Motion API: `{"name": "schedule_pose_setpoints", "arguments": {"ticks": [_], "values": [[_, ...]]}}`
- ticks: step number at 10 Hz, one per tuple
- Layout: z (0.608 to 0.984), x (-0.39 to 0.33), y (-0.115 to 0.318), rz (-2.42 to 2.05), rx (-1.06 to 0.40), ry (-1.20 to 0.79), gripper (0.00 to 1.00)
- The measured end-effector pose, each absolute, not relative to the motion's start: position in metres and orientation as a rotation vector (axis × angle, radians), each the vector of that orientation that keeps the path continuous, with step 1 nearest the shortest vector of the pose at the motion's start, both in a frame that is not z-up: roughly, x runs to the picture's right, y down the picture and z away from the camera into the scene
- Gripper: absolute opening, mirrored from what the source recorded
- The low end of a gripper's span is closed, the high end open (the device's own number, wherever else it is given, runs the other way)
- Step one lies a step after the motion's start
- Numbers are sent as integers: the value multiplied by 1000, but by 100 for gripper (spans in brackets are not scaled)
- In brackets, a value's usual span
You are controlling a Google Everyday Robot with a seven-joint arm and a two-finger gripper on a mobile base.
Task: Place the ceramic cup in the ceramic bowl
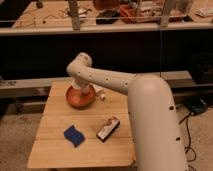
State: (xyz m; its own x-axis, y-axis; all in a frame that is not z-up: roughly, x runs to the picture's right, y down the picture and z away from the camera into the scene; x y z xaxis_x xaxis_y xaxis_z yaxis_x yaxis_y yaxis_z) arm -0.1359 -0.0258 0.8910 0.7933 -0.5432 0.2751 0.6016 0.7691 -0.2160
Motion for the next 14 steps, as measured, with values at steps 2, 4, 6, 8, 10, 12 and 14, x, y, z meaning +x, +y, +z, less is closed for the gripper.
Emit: {"name": "schedule_pose_setpoints", "arguments": {"ticks": [2, 4, 6, 8, 10, 12, 14], "values": [[891, -139, -26, -628, -302, -202, 8], [891, -139, -25, -629, -303, -200, 8], [891, -139, -25, -629, -303, -198, 9], [891, -140, -26, -631, -304, -197, 13], [891, -141, -25, -632, -304, -196, 13], [892, -141, -25, -631, -306, -194, 19], [892, -142, -26, -631, -307, -194, 39]]}}
